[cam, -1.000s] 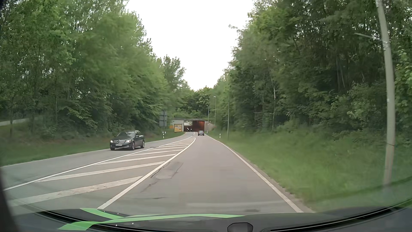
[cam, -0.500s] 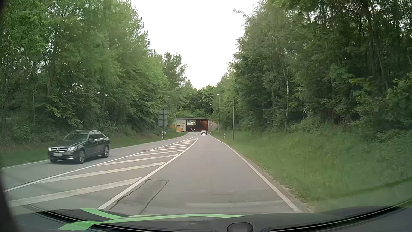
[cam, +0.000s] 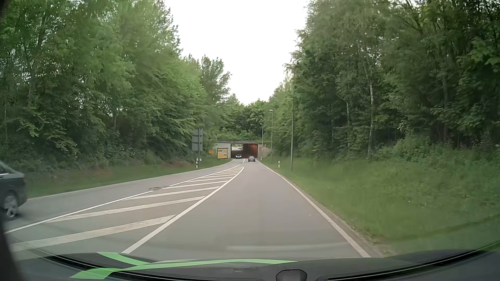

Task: Follow the waypoints while adhering to traffic rules and regulations

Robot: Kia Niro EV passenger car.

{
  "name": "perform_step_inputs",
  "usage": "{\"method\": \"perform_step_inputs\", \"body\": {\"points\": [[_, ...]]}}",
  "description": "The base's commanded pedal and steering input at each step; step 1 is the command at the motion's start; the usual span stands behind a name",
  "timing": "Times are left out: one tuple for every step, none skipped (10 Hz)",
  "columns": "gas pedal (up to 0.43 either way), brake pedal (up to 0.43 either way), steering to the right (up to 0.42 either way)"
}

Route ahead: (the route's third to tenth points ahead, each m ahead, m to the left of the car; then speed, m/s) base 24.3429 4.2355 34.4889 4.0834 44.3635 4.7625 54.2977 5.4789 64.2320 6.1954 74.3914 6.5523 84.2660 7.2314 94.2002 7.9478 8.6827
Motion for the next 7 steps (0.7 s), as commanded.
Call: {"method": "perform_step_inputs", "body": {"points": [[0.039,0.0,-0.018],[0.039,0.0,-0.018],[0.039,0.0,-0.018],[0.047,0.0,-0.018],[0.047,0.0,-0.017],[0.047,0.0,-0.016],[0.047,0.0,-0.014]]}}
